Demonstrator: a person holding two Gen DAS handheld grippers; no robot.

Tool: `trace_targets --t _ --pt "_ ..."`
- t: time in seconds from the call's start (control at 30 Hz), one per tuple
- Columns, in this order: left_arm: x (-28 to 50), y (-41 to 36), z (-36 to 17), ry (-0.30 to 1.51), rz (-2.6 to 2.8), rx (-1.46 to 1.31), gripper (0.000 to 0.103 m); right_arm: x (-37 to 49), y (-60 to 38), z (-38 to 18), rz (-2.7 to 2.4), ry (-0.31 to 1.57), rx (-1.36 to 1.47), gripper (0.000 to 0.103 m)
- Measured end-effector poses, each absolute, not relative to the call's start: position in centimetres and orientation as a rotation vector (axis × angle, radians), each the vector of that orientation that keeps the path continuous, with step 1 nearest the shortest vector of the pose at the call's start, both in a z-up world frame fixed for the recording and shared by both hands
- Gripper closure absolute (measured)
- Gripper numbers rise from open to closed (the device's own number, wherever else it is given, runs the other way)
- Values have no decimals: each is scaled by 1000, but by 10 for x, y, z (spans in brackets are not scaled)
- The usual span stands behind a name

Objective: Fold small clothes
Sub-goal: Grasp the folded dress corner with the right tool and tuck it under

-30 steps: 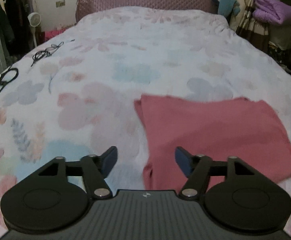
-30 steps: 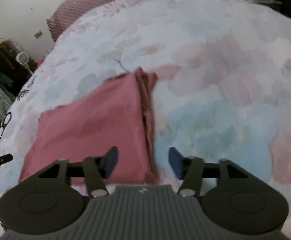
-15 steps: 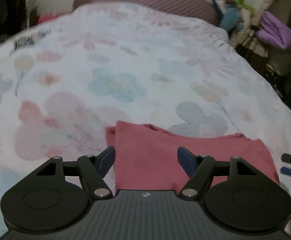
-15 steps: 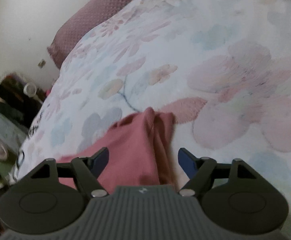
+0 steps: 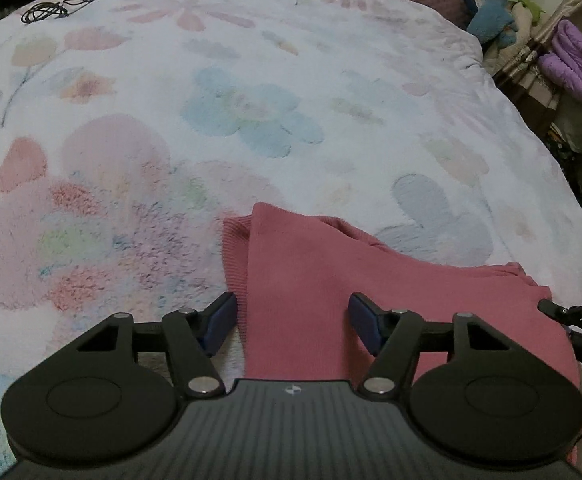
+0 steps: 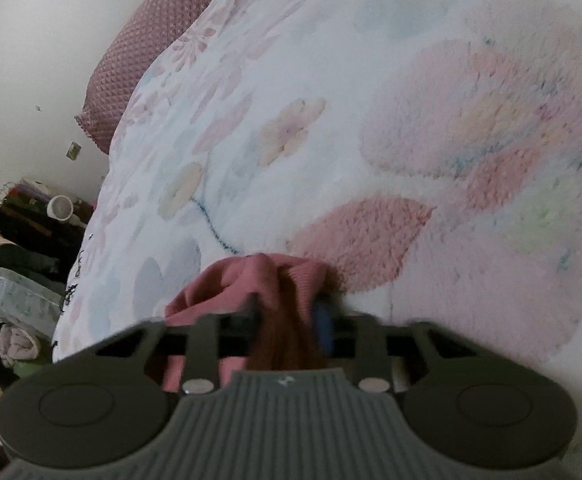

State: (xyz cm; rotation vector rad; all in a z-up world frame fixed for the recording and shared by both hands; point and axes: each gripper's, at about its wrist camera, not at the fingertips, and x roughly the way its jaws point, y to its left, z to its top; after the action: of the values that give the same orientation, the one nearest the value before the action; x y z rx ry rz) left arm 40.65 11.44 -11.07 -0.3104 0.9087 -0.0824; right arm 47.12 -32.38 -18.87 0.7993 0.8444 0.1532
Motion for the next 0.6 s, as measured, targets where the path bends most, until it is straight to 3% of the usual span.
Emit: trace_targets --t 0.07,0.33,0.6 --pt "404 116 -111 903 -90 -303 29 470 -321 -182 160 824 770 95" --pt "393 121 -101 852 -97 -287 29 459 -271 -108 231 732 569 98" --pt "383 140 -88 864 -85 -236 29 469 -153 -56 388 801 493 98"
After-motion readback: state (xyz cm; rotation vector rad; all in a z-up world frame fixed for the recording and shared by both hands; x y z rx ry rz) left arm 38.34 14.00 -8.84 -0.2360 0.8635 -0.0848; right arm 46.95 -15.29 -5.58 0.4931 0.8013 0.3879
